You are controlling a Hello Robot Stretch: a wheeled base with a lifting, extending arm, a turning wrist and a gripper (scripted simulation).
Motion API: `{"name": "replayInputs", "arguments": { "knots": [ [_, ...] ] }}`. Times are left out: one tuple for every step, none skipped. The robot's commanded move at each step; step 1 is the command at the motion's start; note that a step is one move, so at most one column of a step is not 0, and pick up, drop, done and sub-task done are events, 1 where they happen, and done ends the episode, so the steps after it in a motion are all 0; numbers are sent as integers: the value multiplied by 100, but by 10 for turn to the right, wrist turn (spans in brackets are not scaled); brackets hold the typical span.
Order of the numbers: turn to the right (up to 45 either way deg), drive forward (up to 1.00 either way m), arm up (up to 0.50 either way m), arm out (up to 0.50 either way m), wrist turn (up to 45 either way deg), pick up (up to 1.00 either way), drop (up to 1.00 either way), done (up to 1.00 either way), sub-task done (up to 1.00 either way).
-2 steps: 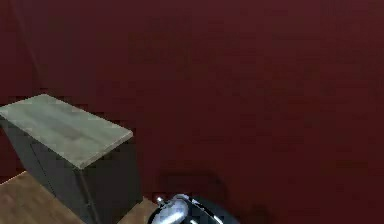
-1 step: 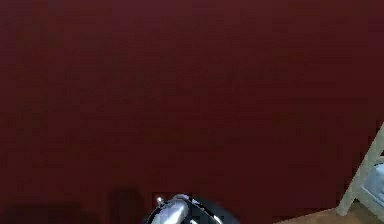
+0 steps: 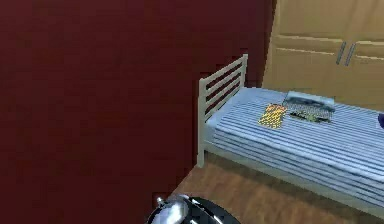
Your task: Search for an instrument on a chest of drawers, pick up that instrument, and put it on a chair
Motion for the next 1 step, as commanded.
{"name": "replayInputs", "arguments": {
  "knots": [
    [450, 0, 0, 0, 0, 0, 0, 0, 0]
  ]
}}
